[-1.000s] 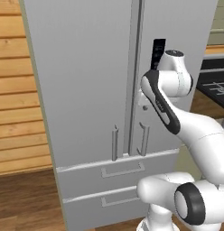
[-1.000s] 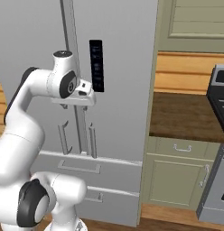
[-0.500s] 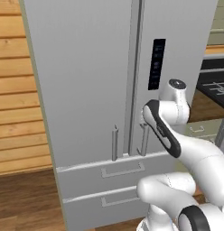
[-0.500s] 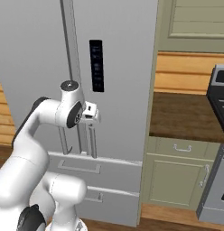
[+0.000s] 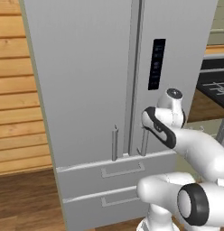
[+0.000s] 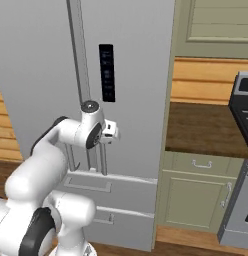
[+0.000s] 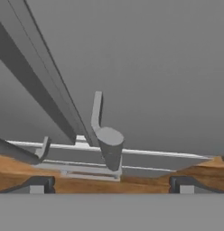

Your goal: Take the strawberry from the fridge and place it on top of the pancake, located on the dining counter.

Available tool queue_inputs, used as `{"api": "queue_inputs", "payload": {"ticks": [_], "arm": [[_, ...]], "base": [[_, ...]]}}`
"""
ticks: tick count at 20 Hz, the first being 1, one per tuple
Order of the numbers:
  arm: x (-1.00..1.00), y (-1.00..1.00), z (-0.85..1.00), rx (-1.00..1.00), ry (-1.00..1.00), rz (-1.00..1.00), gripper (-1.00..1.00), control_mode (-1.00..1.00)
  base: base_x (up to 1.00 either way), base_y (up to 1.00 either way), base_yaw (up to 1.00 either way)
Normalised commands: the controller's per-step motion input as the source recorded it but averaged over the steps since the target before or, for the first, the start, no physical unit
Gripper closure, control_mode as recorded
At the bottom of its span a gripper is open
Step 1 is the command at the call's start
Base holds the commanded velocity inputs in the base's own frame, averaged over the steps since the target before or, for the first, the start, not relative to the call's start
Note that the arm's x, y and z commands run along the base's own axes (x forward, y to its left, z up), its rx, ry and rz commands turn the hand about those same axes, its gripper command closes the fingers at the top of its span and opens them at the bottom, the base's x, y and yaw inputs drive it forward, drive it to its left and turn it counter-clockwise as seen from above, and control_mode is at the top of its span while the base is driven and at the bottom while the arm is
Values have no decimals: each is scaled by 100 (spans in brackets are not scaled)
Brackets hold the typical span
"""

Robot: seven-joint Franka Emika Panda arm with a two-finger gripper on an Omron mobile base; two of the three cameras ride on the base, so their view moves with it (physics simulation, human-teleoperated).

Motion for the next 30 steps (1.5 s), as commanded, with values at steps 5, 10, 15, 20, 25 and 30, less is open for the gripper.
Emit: {"api": "queue_inputs", "payload": {"ticks": [5, 10, 15, 20, 25, 30], "arm": [[52, 0, -35, 0, 9, 0, -100, -100], [36, 0, -35, 0, 6, 0, -100, -100], [16, 0, -36, 0, 0, 0, -100, -100], [0, 6, -32, 0, -4, 0, -100, -100], [0, 8, -34, 0, -14, 0, 100, -100], [-3, 2, -33, 0, -9, 0, 100, -100]], "base": [[0, 0, 0], [0, 0, 0], [0, 0, 0], [0, 0, 0], [0, 0, 0], [0, 0, 0]]}}
